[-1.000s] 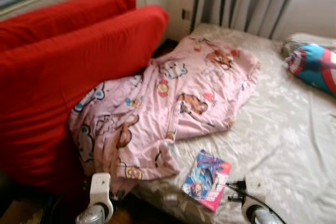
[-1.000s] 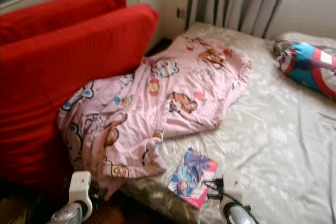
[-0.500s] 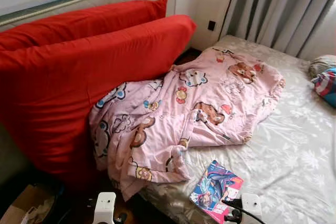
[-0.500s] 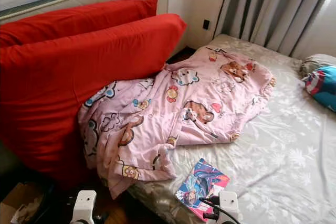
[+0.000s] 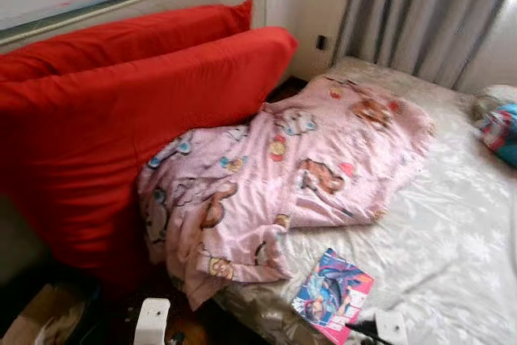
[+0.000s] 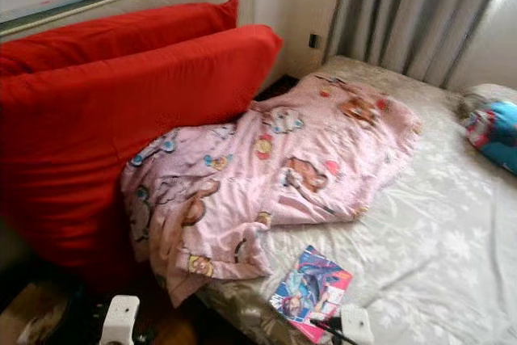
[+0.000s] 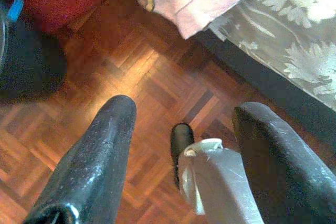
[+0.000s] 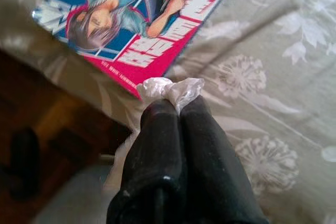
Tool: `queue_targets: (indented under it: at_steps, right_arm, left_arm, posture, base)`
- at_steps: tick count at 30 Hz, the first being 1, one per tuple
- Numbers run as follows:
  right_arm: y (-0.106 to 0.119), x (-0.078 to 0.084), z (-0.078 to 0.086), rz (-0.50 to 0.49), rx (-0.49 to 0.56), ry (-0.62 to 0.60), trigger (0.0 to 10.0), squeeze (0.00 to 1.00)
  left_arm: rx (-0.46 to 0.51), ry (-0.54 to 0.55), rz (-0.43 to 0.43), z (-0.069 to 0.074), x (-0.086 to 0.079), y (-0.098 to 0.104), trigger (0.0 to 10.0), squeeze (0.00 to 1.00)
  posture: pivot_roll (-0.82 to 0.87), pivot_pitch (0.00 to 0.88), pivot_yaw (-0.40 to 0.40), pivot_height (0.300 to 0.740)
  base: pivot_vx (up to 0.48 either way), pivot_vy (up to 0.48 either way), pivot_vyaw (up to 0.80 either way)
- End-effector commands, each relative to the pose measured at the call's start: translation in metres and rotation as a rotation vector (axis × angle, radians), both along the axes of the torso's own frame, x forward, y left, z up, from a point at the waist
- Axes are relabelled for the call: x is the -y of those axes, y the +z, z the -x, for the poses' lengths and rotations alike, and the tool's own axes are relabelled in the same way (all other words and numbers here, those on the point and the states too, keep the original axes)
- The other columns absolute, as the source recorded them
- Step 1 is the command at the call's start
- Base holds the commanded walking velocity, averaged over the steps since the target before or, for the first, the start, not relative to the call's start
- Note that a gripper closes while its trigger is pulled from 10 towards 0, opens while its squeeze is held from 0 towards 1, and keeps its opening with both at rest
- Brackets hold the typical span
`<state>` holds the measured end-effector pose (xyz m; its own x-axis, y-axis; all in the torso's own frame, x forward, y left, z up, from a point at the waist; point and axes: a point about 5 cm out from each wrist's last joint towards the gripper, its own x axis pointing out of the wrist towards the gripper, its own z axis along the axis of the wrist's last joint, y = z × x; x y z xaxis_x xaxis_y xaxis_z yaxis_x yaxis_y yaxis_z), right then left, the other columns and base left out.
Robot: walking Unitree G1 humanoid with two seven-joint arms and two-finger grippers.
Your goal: Clean up the room
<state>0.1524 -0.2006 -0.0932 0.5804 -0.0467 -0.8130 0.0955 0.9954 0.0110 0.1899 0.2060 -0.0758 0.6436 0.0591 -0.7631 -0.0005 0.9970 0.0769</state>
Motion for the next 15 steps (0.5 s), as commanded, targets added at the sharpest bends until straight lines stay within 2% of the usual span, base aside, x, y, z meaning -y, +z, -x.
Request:
queue_targets:
  at_steps: [1,15]
  right_arm:
    - [0.001,-0.004,-0.003,-0.025,0.006,-0.018,10.0,0.00]
    - [-0.001,0.002,0.002,-0.021,-0.008,0.002,10.0,0.00]
  left_arm:
    - [-0.037,0.000,-0.013,0.008,-0.001,-0.004,10.0,0.00]
    - [-0.043,0.008,-0.023,0.005,-0.011,-0.002,10.0,0.00]
  posture:
    - [-0.01,0.000,-0.058,0.734]
    - [0.00,0.012,-0.062,0.734]
  base:
    - [0.000,0.480,0.00]
    - [0.000,0.480,0.00]
